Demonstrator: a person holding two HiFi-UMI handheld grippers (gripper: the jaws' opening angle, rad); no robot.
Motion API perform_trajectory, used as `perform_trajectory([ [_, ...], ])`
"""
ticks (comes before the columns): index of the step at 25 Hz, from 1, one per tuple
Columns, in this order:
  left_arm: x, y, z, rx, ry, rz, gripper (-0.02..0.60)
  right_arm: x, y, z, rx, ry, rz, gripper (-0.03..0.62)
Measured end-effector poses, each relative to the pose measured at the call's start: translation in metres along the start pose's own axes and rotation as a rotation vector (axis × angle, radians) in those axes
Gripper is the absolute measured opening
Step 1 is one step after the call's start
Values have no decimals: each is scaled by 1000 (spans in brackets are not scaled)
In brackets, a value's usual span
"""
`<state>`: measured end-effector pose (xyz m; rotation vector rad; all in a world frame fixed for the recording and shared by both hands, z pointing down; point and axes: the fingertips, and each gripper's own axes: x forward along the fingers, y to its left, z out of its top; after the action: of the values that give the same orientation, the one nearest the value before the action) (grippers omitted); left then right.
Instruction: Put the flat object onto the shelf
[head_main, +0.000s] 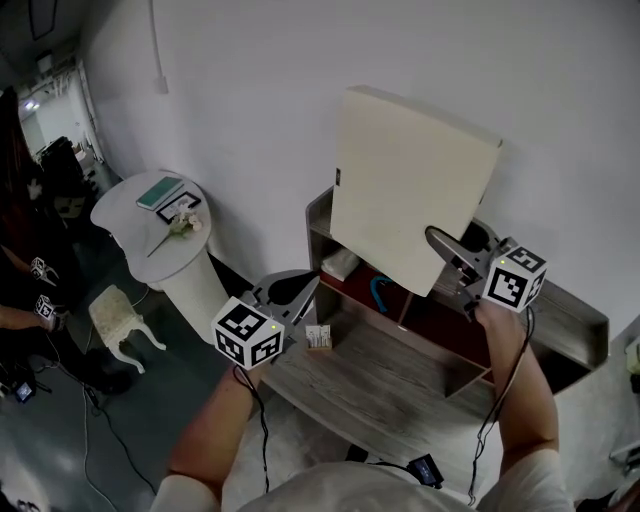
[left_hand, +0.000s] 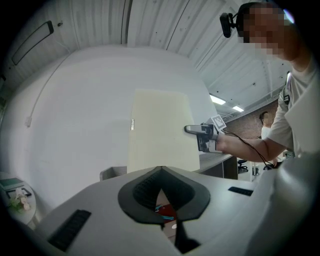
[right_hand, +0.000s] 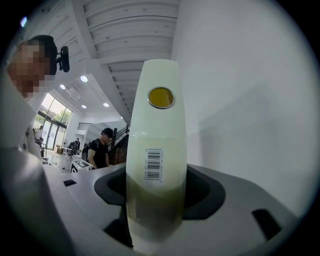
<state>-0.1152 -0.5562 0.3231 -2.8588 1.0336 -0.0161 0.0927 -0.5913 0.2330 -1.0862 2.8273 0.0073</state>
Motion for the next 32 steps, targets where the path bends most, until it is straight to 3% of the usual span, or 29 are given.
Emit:
perform_trajectory([
  [18, 77, 18, -31, -34, 33, -41, 15, 37, -77, -22, -25, 40, 2, 284],
  [32, 88, 23, -46, -67, 50, -55, 15, 44, -85, -37, -37, 29, 41, 301],
])
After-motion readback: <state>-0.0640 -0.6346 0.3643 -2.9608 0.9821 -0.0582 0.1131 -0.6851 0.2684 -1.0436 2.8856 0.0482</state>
